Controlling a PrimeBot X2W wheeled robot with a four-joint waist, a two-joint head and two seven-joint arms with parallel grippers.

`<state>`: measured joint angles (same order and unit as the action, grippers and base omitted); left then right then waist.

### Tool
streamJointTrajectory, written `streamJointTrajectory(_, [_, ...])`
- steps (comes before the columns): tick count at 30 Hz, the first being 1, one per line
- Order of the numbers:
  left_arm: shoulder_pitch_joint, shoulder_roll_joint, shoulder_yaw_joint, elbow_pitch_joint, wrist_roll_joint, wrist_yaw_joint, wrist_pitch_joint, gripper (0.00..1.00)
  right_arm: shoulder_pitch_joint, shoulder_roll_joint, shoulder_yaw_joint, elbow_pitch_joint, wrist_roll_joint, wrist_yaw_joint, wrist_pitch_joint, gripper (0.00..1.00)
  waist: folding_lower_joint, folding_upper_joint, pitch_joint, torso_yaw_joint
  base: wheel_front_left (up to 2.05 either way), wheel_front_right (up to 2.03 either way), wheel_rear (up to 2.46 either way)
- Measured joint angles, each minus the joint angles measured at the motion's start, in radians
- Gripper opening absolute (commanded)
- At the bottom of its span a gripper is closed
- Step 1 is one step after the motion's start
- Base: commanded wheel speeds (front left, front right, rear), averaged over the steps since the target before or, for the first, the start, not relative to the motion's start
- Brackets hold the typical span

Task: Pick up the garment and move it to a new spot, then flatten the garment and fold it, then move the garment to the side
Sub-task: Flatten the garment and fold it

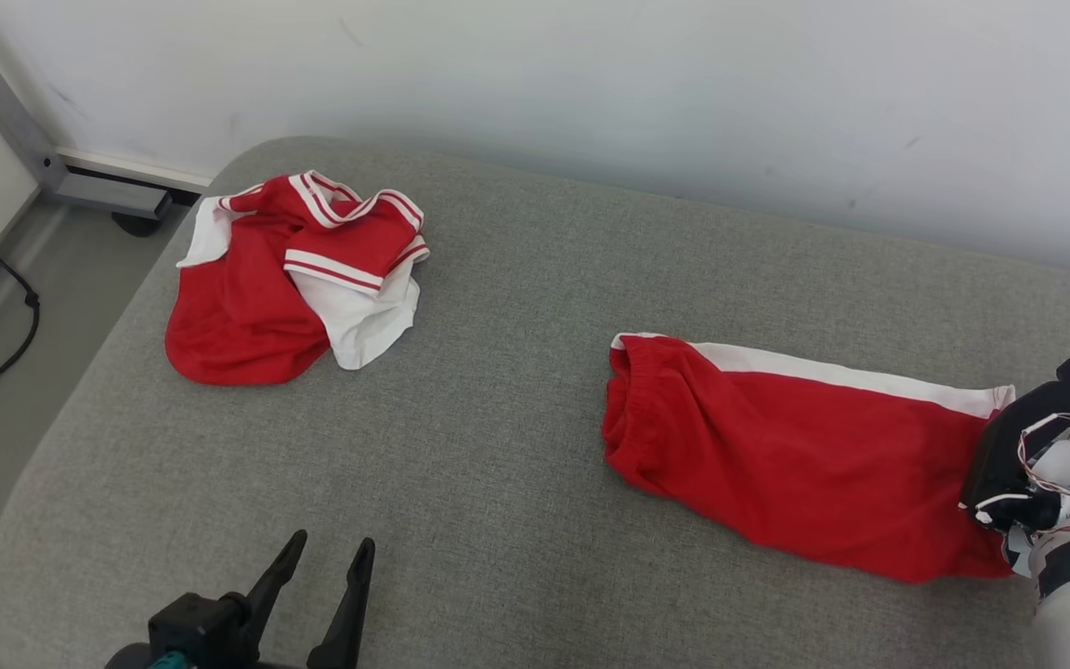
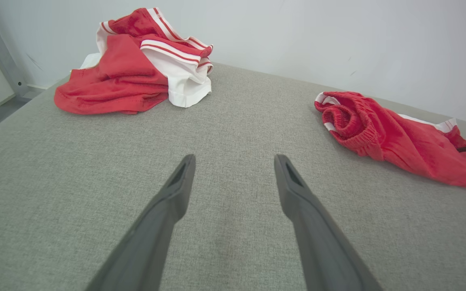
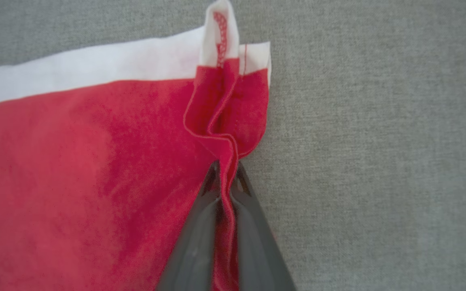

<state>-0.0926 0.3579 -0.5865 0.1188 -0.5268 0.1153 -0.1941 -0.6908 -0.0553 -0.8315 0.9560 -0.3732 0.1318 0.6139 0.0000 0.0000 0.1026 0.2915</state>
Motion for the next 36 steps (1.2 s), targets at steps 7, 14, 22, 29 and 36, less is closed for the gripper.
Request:
streamJointTrajectory(7, [0.0,0.002,0.002,0.0,-0.002,0.008,-0.001,1.0,0.0,-0.012,-0.005,0.008,-0.023,0.0,-0.017,0.0,0.0,0.0,-0.014,-0.015,0.0,0.0,0.0])
streamJointTrajectory(14, [0.002,0.003,0.002,-0.001,-0.009,0.012,-0.005,1.0,0.002,-0.057,-0.006,0.005,-0.038,0.0,-0.021,0.0,0.0,0.0,-0.032,-0.044,0.0,0.0,0.0])
streamJointTrajectory(22, [0.003,0.0,-0.006,0.001,-0.011,0.016,-0.006,1.0,0.013,-0.128,0.006,-0.039,-0.046,0.0,-0.012,0.0,0.0,0.0,-0.05,-0.063,0.0,0.0,0.0])
streamJointTrajectory(29, [0.006,-0.001,-0.012,0.006,-0.017,0.015,-0.006,1.0,0.02,-0.123,0.058,-0.052,-0.021,0.0,-0.022,0.0,0.0,0.0,-0.066,-0.06,0.0,0.0,0.0])
streamJointTrajectory(36, [0.006,0.002,-0.015,0.006,-0.019,0.016,-0.006,1.0,-0.021,-0.029,0.196,-0.031,0.067,0.0,-0.03,0.0,0.0,0.0,-0.086,-0.054,0.0,0.0,0.0])
